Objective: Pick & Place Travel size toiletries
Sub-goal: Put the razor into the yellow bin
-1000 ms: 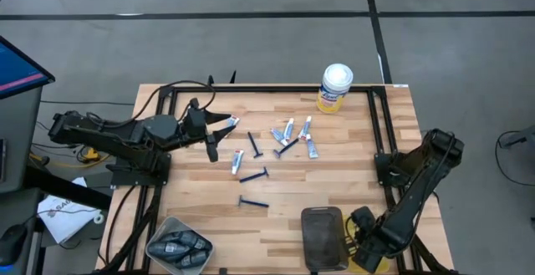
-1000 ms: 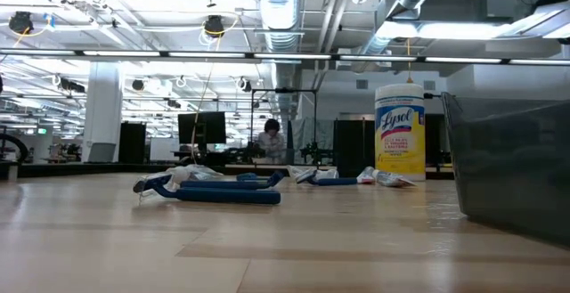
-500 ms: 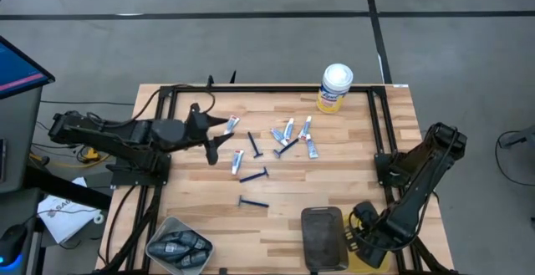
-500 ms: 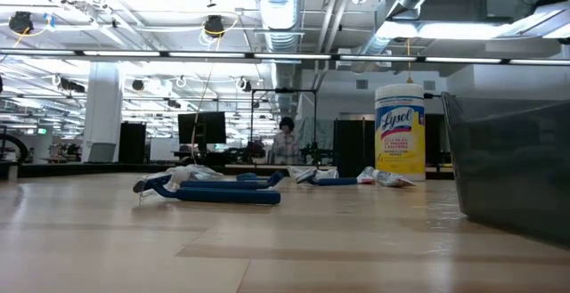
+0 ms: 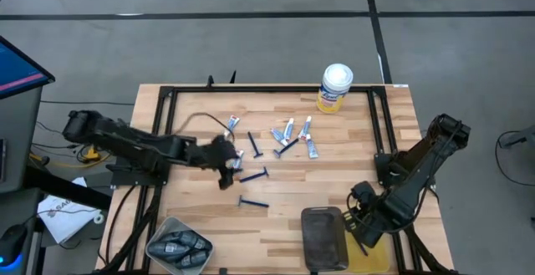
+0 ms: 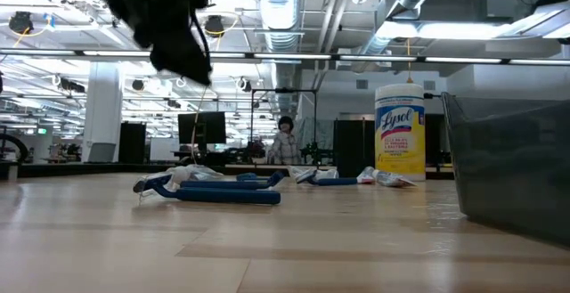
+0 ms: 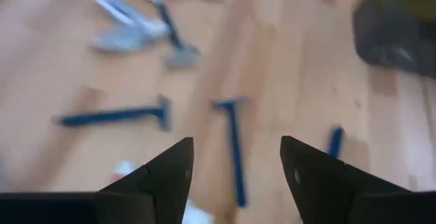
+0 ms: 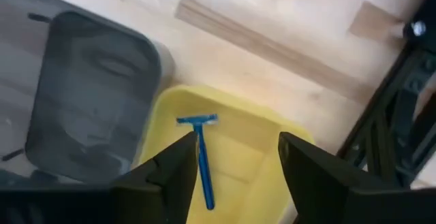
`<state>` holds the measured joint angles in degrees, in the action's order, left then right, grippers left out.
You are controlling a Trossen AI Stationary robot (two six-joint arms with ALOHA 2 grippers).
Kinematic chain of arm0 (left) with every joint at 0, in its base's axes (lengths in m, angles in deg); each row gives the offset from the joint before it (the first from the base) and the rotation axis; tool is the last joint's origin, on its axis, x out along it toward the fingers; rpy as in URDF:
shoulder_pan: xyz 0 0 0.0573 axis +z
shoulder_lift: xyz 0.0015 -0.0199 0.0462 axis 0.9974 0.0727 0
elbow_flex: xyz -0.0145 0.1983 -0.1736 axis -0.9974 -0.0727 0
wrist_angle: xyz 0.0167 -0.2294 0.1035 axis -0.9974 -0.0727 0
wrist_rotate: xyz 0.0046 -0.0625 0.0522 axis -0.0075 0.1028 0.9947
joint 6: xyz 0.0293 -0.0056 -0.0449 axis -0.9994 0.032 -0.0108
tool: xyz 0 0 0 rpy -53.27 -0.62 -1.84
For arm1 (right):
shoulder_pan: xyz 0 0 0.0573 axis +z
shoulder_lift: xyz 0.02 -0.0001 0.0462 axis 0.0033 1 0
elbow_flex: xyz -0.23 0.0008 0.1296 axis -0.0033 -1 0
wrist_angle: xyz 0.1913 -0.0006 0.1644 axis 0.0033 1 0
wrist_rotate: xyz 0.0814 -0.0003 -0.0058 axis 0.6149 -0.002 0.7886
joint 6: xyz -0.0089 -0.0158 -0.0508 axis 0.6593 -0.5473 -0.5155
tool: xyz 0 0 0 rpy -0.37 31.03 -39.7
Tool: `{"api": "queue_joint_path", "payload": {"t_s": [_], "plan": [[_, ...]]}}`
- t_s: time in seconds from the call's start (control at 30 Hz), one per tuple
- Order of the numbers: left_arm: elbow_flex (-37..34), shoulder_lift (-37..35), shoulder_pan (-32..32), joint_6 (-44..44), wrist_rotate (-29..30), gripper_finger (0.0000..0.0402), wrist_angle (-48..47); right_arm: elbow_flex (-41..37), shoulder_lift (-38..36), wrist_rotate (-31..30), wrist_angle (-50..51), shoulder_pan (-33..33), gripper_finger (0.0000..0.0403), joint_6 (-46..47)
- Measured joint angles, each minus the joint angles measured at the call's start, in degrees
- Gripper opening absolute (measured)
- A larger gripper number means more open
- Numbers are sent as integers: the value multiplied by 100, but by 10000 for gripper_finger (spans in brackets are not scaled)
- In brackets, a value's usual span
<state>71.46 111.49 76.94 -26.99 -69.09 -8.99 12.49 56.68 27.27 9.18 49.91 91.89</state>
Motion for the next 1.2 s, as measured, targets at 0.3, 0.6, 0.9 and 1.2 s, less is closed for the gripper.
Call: {"api": "queue_joint_path", "payload": {"t_s": [0.3,0.6,0.9,1.2], "plan": [[-220,1600,39,-535,-356,208,1808,0,11,-253,-116,-234,176,-267],[-222,2574,40,-489,-433,197,2056,0,13,-344,-234,-217,177,-263],[-194,2947,72,-466,-344,130,2104,0,15,-487,-251,-217,169,-263],[-203,2879,77,-416,-381,23,2071,0,15,-773,-285,-262,167,-398]]}}
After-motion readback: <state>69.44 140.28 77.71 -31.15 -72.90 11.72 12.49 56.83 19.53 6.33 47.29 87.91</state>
